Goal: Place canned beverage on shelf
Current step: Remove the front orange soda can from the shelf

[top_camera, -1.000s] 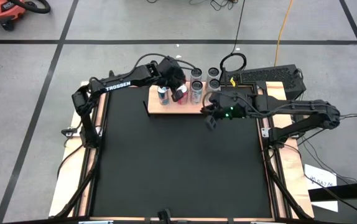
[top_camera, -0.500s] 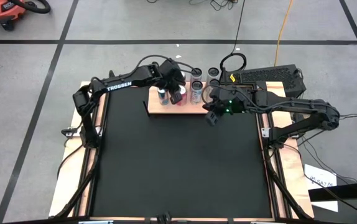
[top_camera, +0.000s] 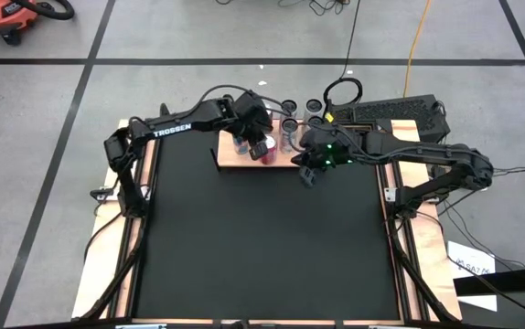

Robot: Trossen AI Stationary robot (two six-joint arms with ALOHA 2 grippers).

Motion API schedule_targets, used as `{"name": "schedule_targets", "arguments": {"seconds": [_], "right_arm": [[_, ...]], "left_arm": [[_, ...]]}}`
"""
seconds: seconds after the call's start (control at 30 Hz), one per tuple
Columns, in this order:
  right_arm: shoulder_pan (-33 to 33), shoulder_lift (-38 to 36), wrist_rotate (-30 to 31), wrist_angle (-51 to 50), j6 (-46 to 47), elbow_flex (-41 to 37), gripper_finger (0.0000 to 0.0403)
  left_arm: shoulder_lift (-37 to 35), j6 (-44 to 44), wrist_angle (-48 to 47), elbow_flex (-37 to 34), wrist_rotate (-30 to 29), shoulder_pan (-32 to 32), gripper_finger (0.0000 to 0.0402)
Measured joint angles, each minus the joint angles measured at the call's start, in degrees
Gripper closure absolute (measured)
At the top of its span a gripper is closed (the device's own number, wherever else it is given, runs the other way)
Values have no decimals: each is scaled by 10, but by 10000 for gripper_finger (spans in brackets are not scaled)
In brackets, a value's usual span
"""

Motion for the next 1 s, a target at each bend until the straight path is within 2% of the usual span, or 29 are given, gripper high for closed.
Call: {"name": "schedule_targets", "arguments": {"seconds": [0.1, 0.17, 0.33, 0.47, 0.6, 0.7, 0.8, 1.0], "right_arm": [[1, 21, 0, 46, -39, 0, 387], [1, 38, 0, 78, -64, 1, 362], [-1, 98, 18, 70, -124, 67, 253], [-12, 167, 63, 35, -168, 157, 155], [-36, 248, 61, -47, -190, 261, 84], [-52, 302, 61, -131, -219, 335, 57], [-65, 347, 54, -197, -250, 394, 47], [-85, 399, 16, -246, -262, 438, 47]], "left_arm": [[-28, -2, 2, 0, -3, 6, 402], [-51, -14, 4, 0, -6, 16, 402], [-100, -15, 7, 0, -17, 53, 387], [-125, -15, 5, 0, -20, 83, 331], [-143, -14, -16, 0, -20, 105, 258], [-150, 1, -38, 0, -20, 119, 214], [-160, 22, -58, 0, -20, 133, 188], [-159, 54, -88, 1, -20, 157, 176]]}}
